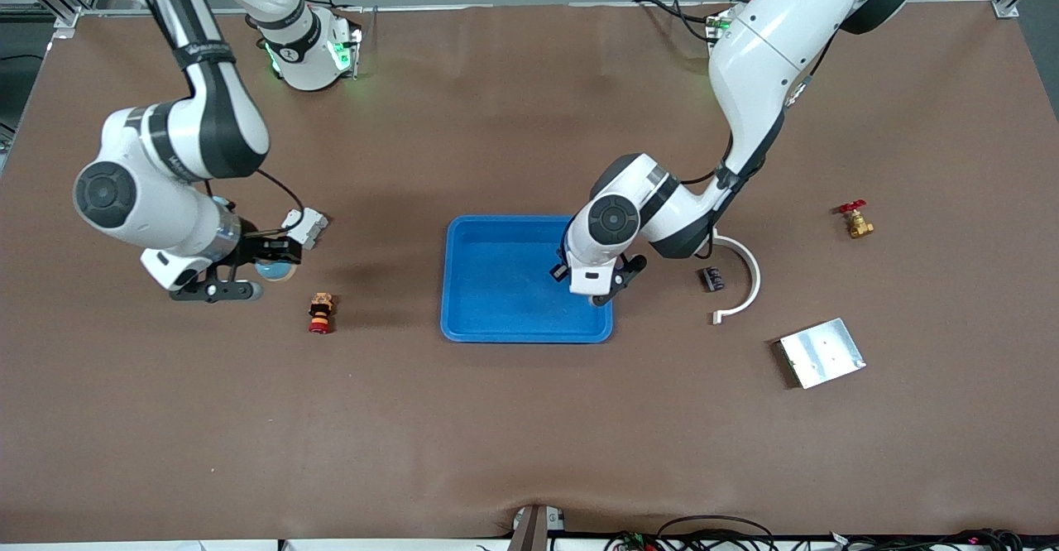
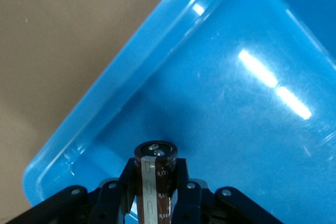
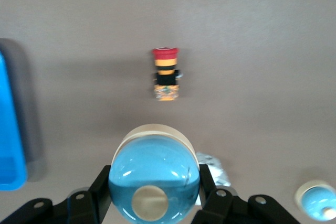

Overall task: Place electrolytic capacitor and blue bell in tray
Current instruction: 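Lower the capacitor into the tray while the right gripper carries the bell over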

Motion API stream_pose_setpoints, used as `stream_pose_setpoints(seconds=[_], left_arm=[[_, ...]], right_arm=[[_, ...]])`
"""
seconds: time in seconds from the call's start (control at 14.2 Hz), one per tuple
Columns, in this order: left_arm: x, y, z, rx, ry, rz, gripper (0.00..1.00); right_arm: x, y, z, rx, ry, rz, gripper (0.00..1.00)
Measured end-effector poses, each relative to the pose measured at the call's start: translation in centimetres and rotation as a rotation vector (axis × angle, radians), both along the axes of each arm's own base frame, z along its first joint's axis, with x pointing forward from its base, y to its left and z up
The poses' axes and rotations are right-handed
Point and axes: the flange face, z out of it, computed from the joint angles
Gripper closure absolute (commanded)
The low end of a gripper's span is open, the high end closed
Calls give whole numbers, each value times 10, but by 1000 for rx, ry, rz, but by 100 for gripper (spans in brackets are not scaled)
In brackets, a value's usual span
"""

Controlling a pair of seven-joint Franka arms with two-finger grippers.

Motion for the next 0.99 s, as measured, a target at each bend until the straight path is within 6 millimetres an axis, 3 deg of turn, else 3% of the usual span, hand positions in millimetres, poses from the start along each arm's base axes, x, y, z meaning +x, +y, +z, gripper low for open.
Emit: stream_pose_setpoints(seconds=[0.49, 0.64, 0.71, 0.78, 0.99], left_arm=[[-2, 1, -5, 11, 2, 1, 82], [-3, 1, -6, 13, 4, -2, 55], [-5, 0, -6, 13, 5, -4, 18], [-5, -1, -6, 14, 5, -6, 0], [-6, -2, -6, 14, 5, -7, 0]], right_arm=[[-33, 115, 5, -42, 1, -163, 100], [-44, 142, 4, -49, -5, -203, 100], [-49, 153, 4, -50, -11, -218, 100], [-53, 163, 3, -48, -19, -235, 100], [-67, 192, -7, -30, -60, -296, 100]])
